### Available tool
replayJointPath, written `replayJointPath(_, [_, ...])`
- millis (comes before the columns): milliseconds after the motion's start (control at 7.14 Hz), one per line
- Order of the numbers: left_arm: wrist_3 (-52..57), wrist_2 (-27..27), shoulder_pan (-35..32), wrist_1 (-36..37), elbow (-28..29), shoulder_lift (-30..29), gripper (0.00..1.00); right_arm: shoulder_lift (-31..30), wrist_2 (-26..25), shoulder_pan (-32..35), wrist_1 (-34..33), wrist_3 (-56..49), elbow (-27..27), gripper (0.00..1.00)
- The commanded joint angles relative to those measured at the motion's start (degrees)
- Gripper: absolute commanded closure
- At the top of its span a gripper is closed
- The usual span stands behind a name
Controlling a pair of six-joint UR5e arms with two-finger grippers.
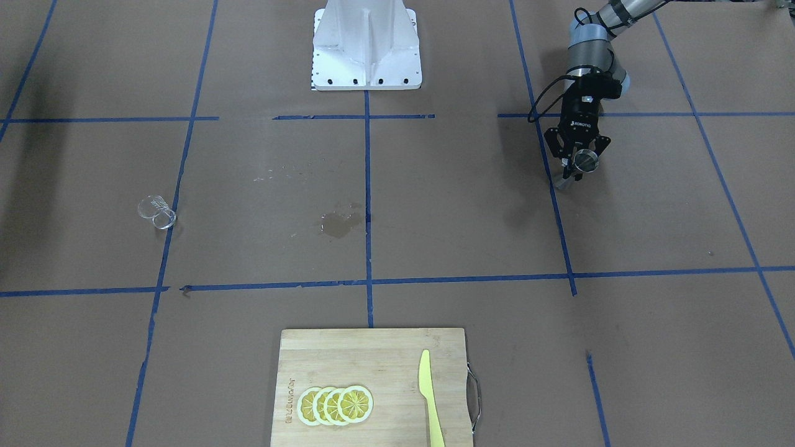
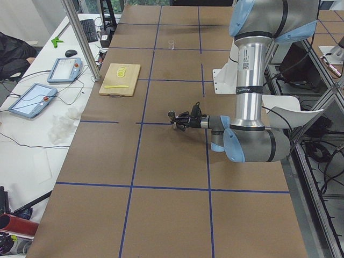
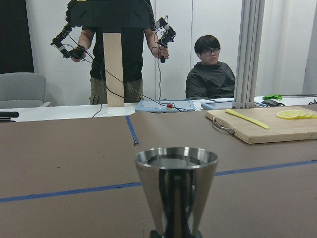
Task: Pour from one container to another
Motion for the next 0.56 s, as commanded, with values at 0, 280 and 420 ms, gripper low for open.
replayJointPath(0, [0.0, 0.0, 0.1, 0.0, 0.1, 0.0, 0.75, 0.0, 0.0, 0.1, 0.0, 0.0, 0.0, 0.00])
replayJointPath(280, [0.1, 0.4, 0.1, -0.8, 0.0, -0.1, 0.75, 0.1, 0.0, 0.1, 0.0, 0.0, 0.0, 0.00])
replayJointPath(420, [0.1, 0.6, 0.0, -0.9, 0.1, -0.1, 0.75, 0.1, 0.0, 0.1, 0.0, 0.0, 0.0, 0.00])
